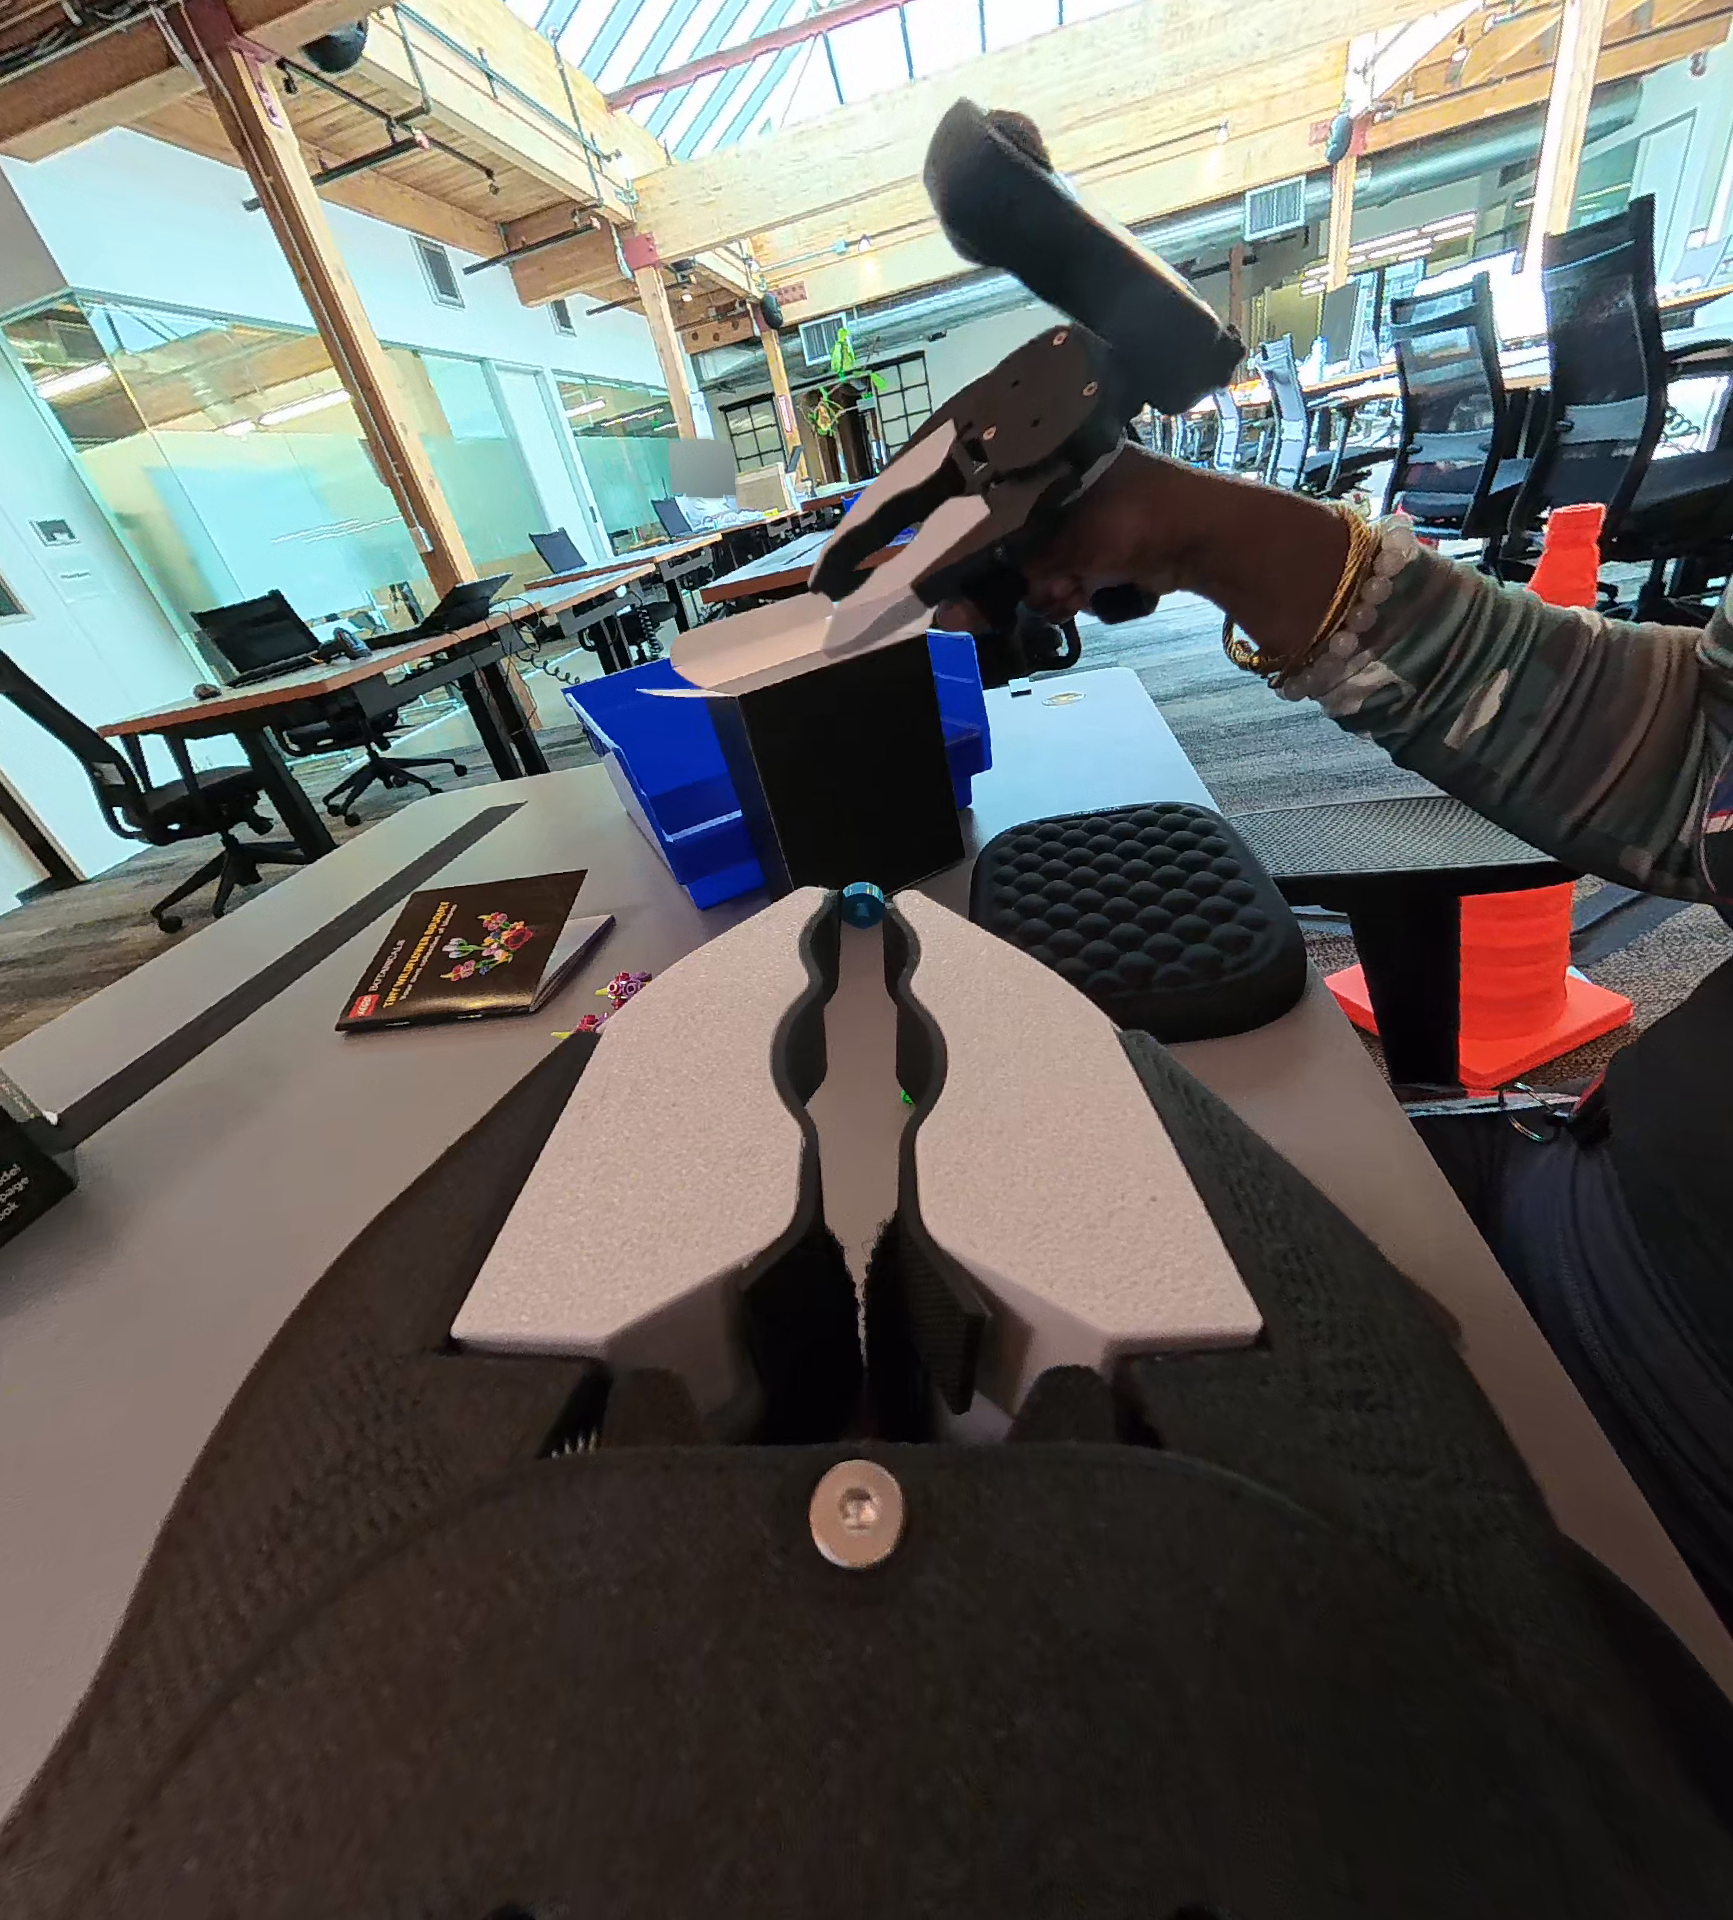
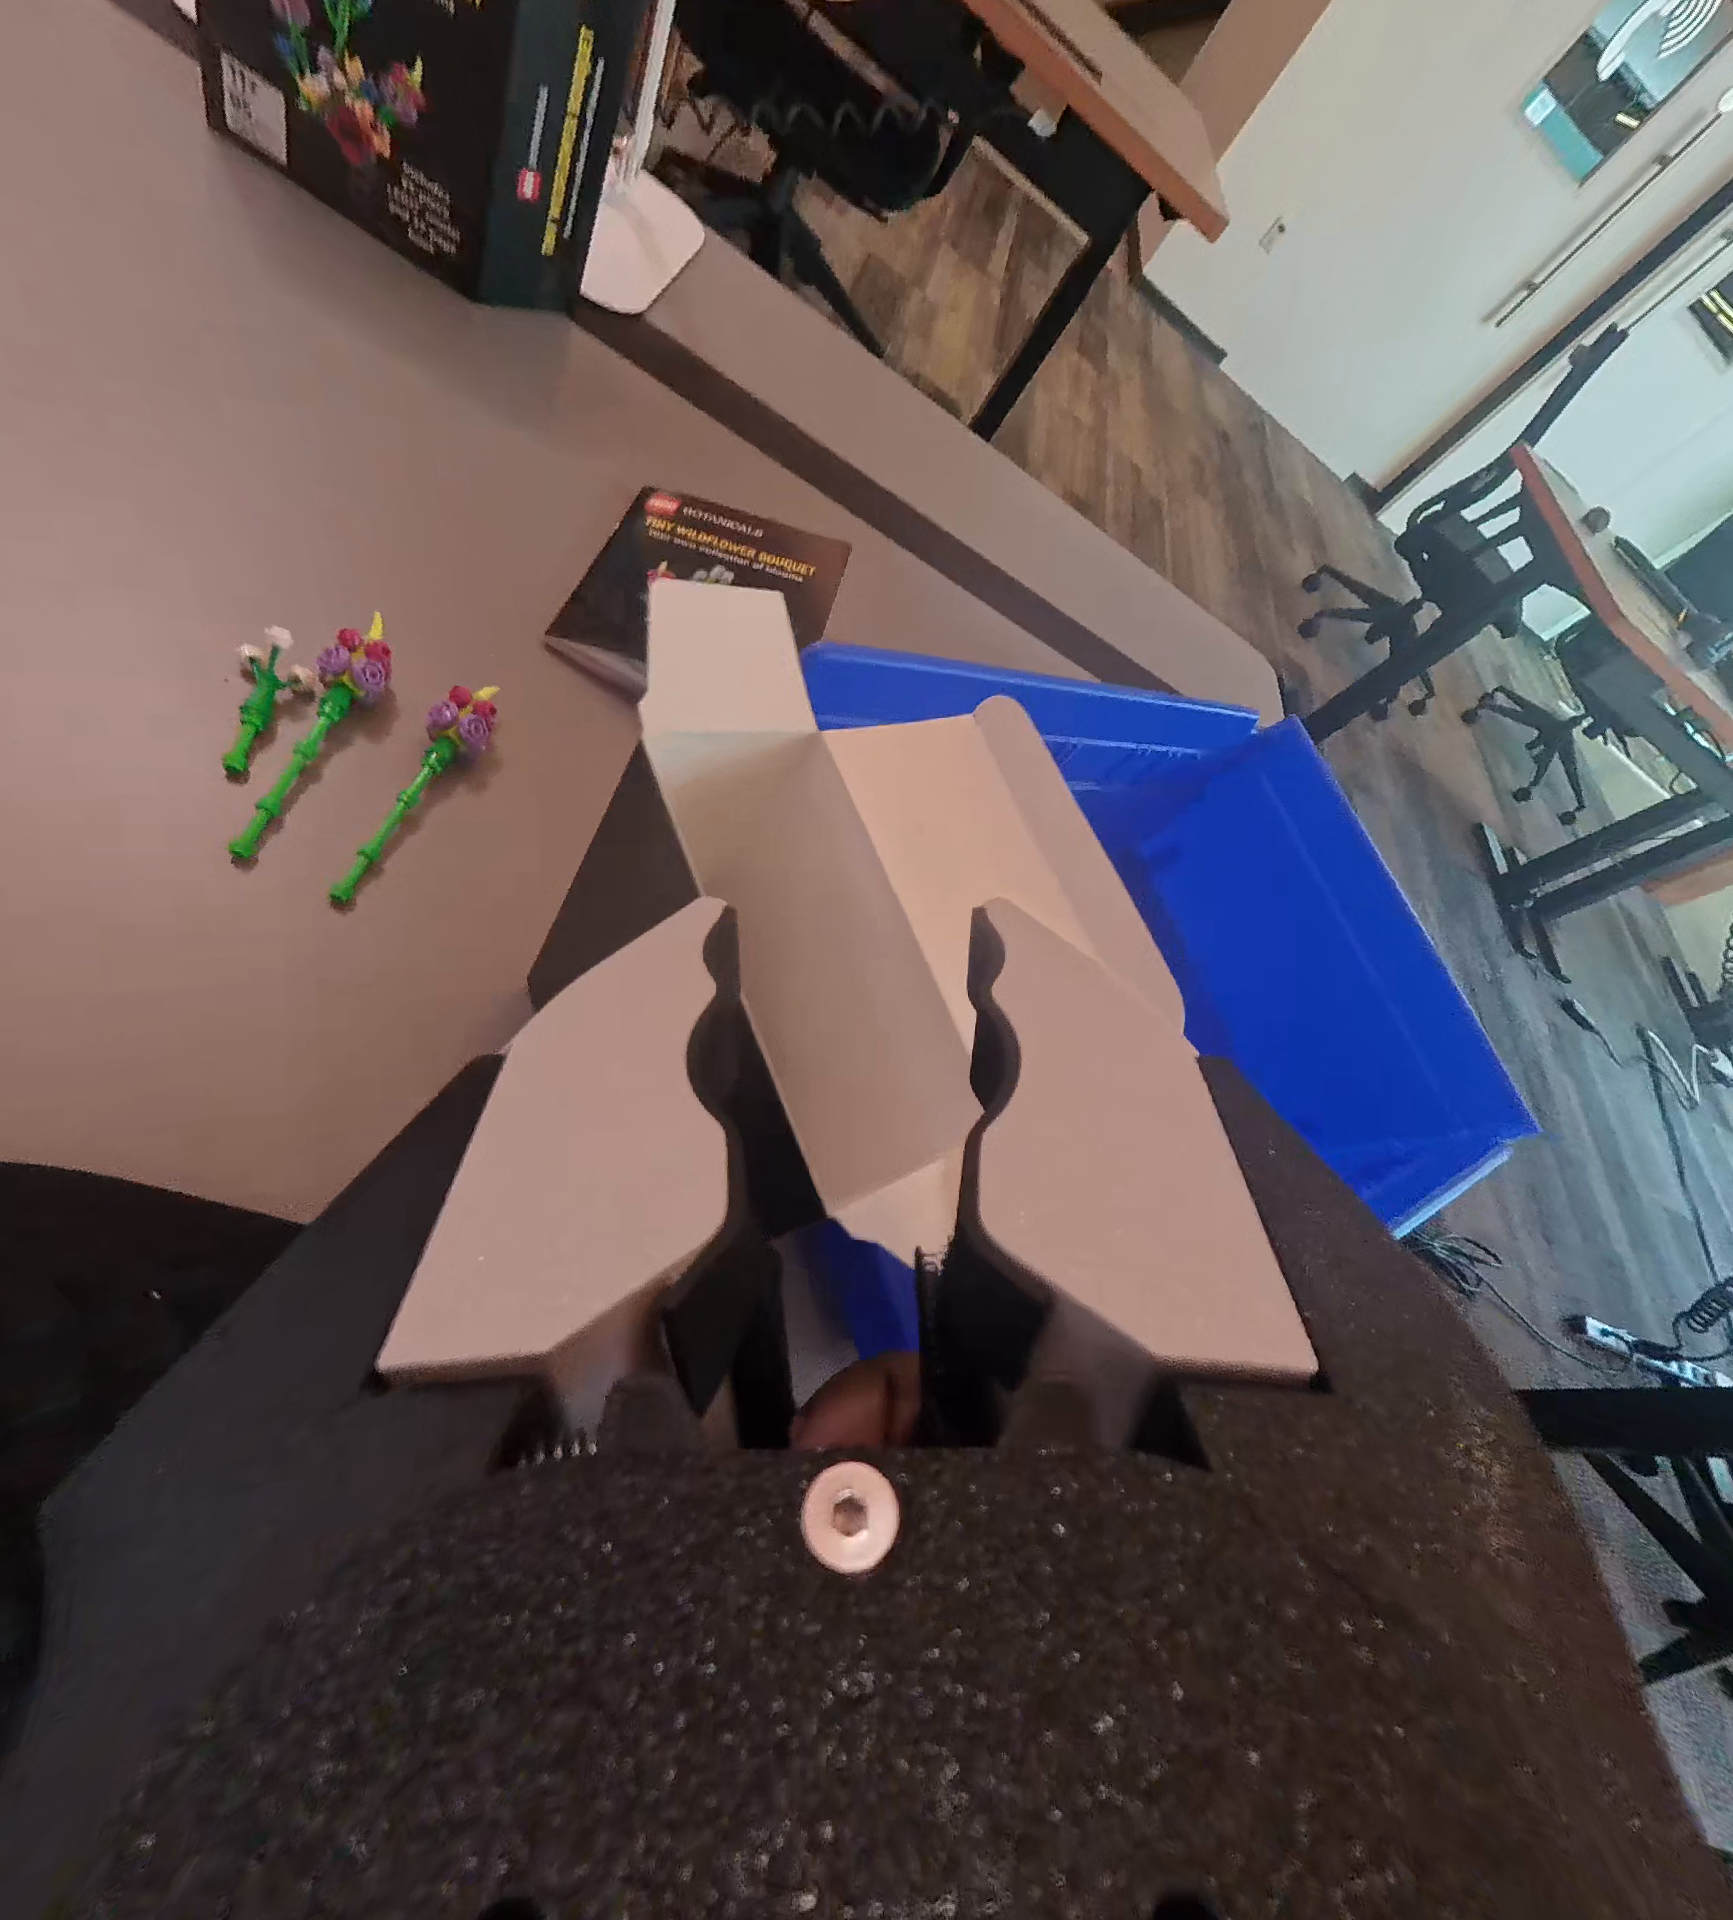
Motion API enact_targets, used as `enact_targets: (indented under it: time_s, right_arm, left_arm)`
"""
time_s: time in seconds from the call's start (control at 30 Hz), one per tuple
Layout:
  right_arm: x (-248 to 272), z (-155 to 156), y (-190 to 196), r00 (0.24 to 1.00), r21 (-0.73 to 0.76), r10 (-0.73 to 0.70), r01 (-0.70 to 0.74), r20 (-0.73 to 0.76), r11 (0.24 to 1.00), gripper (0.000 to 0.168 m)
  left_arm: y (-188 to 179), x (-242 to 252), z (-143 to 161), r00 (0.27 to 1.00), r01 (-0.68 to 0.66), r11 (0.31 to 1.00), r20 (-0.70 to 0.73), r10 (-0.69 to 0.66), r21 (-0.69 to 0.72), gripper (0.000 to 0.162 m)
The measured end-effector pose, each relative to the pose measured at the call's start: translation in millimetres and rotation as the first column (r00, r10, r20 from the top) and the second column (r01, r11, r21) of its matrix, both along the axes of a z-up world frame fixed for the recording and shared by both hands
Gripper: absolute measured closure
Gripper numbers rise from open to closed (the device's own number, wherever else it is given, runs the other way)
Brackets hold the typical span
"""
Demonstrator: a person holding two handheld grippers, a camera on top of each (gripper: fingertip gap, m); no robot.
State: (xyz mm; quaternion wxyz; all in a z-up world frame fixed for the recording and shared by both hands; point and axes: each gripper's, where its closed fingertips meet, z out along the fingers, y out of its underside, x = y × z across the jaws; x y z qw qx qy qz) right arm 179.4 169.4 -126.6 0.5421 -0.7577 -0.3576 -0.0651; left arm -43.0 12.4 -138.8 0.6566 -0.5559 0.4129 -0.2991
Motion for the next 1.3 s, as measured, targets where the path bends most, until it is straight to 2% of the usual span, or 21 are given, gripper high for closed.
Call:
enact_targets:
  time_s: [0.17,0.23,0.3,0.33,0.4,0.47,0.5,0.53,0.57,0.67,0.73,0.8,0.93,1.0,1.13,1.2,1.23,1.3]
  right_arm:
    - [1,1,0,1.000,0.020,0.006,-0.006,-0.001,1.000,0.126]
    - [-11,12,-6,0.995,0.061,0.065,-0.060,-0.075,0.996,0.131]
    - [-38,23,-22,0.952,0.074,0.203,-0.191,-0.228,0.979,0.144]
    - [-59,27,-36,0.889,0.054,0.303,-0.303,-0.344,0.951,0.150]
    - [-107,32,-74,0.660,0.006,0.453,-0.562,-0.599,0.827,0.152]
    - [-149,28,-114,0.414,-0.044,0.455,-0.776,-0.789,0.630,0.152]
    - [-166,21,-131,0.336,-0.079,0.415,-0.847,-0.845,0.525,0.149]
    - [-180,13,-145,0.294,-0.117,0.371,-0.895,-0.881,0.431,0.145]
    - [-190,8,-153,0.267,-0.139,0.321,-0.918,-0.909,0.371,0.142]
    - [-210,7,-160,0.173,-0.117,0.178,-0.951,-0.969,0.287,0.143]
    - [-217,0,-162,0.184,-0.139,0.154,-0.955,-0.971,0.261,0.144]
    - [-223,-7,-162,0.220,-0.171,0.168,-0.949,-0.961,0.265,0.146]
    - [-227,-12,-165,0.239,-0.195,0.163,-0.949,-0.957,0.248,0.152]
    - [-228,-14,-168,0.247,-0.201,0.182,-0.950,-0.952,0.238,0.160]
    - [-225,-12,-166,0.253,-0.191,0.224,-0.945,-0.941,0.264,0.160]
    - [-217,-6,-157,0.258,-0.169,0.258,-0.932,-0.931,0.321,0.160]
    - [-209,-4,-147,0.299,-0.173,0.295,-0.906,-0.907,0.387,0.160]
    - [-180,1,-114,0.462,-0.171,0.375,-0.783,-0.804,0.598,0.160]
  left_arm:
    - [0,0,0,1.000,-0.001,1.000,0.001,0.001,0.000,0.154]
    - [0,0,0,1.000,-0.003,1.000,0.000,0.003,0.005,0.154]
    - [0,0,1,1.000,-0.009,1.000,-0.003,0.009,0.017,0.154]
    - [0,0,2,1.000,-0.014,0.999,-0.006,0.014,0.030,0.154]
    - [-1,0,4,1.000,-0.024,0.997,-0.012,0.025,0.070,0.154]
    - [-3,1,7,0.999,-0.028,0.992,-0.017,0.030,0.122,0.154]
    - [-4,1,9,0.999,-0.033,0.989,-0.020,0.037,0.147,0.154]
    - [-6,2,10,0.999,-0.036,0.985,-0.030,0.042,0.171,0.154]
    - [-6,3,10,0.998,-0.040,0.980,-0.040,0.048,0.193,0.154]
    - [-8,5,9,0.997,-0.036,0.974,-0.065,0.052,0.223,0.154]
    - [-8,6,7,0.995,-0.035,0.974,-0.081,0.055,0.226,0.154]
    - [-7,7,4,0.993,-0.037,0.973,-0.100,0.061,0.229,0.154]
    - [-6,10,-1,0.989,-0.034,0.973,-0.134,0.066,0.228,0.154]
    - [-6,10,-1,0.988,-0.033,0.973,-0.138,0.066,0.227,0.154]
    - [-7,12,-2,0.990,-0.027,0.976,-0.130,0.056,0.218,0.151]
    - [-6,12,-2,0.992,-0.025,0.981,-0.113,0.047,0.192,0.142]
    - [-4,10,-2,0.993,-0.032,0.984,-0.104,0.050,0.173,0.138]
    - [0,7,-4,0.994,-0.053,0.990,-0.087,0.065,0.130,0.135]
